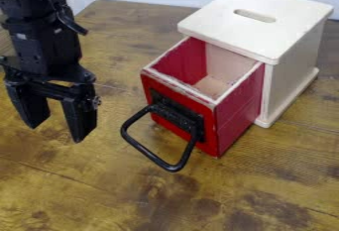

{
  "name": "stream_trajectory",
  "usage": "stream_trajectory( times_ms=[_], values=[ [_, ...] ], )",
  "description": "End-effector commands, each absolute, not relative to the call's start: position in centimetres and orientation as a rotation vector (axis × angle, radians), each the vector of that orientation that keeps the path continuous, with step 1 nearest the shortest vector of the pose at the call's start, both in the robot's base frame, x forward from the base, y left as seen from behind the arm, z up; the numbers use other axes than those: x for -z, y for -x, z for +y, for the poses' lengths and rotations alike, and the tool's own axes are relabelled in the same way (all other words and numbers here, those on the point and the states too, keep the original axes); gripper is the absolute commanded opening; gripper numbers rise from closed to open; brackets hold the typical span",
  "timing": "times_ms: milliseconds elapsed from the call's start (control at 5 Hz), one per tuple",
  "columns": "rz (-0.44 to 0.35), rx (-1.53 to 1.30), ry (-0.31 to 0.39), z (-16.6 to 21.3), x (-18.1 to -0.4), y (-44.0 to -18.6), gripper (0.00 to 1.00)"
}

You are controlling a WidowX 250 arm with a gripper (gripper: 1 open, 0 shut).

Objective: Open the drawer

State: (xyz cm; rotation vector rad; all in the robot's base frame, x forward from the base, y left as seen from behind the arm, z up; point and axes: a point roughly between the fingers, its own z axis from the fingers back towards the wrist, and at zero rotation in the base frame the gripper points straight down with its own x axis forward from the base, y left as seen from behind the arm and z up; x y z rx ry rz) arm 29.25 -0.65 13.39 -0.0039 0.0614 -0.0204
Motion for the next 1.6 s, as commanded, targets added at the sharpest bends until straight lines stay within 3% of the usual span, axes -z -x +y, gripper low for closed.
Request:
stream_trajectory(
  times_ms=[0, 200, 400, 800, 1400],
  values=[
    [-0.100, -0.027, -0.005, -1.0, -13.3, -29.7, 1.00],
    [-0.189, -0.060, -0.006, -0.8, -12.9, -29.4, 1.00],
    [-0.163, -0.081, -0.010, 0.1, -12.6, -30.7, 1.00],
    [-0.153, -0.021, 0.000, -1.2, -13.8, -31.0, 1.00],
    [-0.162, -0.018, 0.000, -0.9, -12.4, -31.9, 1.00]
  ],
)
